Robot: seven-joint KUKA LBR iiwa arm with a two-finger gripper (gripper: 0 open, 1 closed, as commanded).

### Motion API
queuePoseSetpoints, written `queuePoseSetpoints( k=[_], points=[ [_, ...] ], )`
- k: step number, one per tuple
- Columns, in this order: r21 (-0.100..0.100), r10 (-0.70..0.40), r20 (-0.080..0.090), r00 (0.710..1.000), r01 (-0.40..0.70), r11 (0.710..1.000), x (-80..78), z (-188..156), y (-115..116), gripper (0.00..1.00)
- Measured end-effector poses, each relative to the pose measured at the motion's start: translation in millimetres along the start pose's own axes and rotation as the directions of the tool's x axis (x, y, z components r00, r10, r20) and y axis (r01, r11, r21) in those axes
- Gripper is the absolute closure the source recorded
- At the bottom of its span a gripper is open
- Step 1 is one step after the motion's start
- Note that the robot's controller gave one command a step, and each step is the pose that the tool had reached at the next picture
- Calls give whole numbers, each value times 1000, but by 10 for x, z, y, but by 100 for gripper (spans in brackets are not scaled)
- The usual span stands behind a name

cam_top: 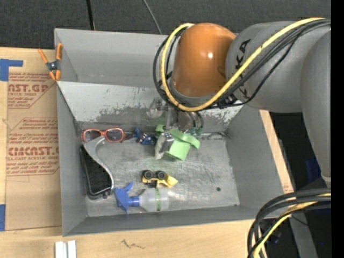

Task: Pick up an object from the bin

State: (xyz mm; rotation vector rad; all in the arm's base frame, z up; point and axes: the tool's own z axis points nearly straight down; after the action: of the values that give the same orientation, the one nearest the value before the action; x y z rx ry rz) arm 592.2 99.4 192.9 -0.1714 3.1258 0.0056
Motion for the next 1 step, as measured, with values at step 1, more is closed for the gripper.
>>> queuePoseSetpoints(
  k=[1],
  points=[
    [3, 190, -3, 982, -190, 982, 291, 1095, -48, 100]
  ],
)
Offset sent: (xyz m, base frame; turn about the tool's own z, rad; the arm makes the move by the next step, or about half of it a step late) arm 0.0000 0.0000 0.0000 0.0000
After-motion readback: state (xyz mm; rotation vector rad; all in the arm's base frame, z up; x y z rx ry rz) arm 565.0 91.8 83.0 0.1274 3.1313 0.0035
